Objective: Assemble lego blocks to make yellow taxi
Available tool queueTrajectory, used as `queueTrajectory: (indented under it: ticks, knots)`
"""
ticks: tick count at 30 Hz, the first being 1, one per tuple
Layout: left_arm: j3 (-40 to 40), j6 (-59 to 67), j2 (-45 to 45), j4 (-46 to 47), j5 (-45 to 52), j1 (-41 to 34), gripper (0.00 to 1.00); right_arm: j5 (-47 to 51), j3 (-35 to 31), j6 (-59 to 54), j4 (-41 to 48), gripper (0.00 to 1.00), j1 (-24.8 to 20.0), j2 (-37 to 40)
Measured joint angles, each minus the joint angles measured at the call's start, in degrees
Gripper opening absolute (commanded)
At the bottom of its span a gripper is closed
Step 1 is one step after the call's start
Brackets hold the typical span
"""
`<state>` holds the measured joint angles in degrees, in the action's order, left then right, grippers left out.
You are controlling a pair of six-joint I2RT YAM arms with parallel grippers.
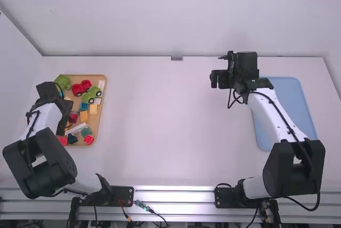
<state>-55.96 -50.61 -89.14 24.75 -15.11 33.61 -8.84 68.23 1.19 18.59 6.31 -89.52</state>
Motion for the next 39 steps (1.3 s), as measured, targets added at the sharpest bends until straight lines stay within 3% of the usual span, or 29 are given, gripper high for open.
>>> queueTrajectory:
  ticks: [10, 15, 19, 39]
  knots:
    - [-5.7, 7.7, -6.0, 7.4, 7.5, 7.7, 0.99, 0.0, 0.0, 0.2, 0.0, 0.99, 0.0, 0.0]
    - [-10.1, 9.6, -11.4, 9.3, 8.8, 7.6, 1.00, 0.0, 0.0, 0.2, 0.1, 0.99, 0.0, 0.0]
    - [-12.1, 10.1, -15.1, 9.9, 9.1, 7.5, 0.94, 0.0, 0.0, 0.3, 0.5, 0.99, 0.0, 0.0]
    - [-10.0, 9.0, -17.2, 4.5, 6.0, 7.5, 0.90, 0.0, 0.0, 0.3, 0.7, 0.99, 0.0, 0.0]
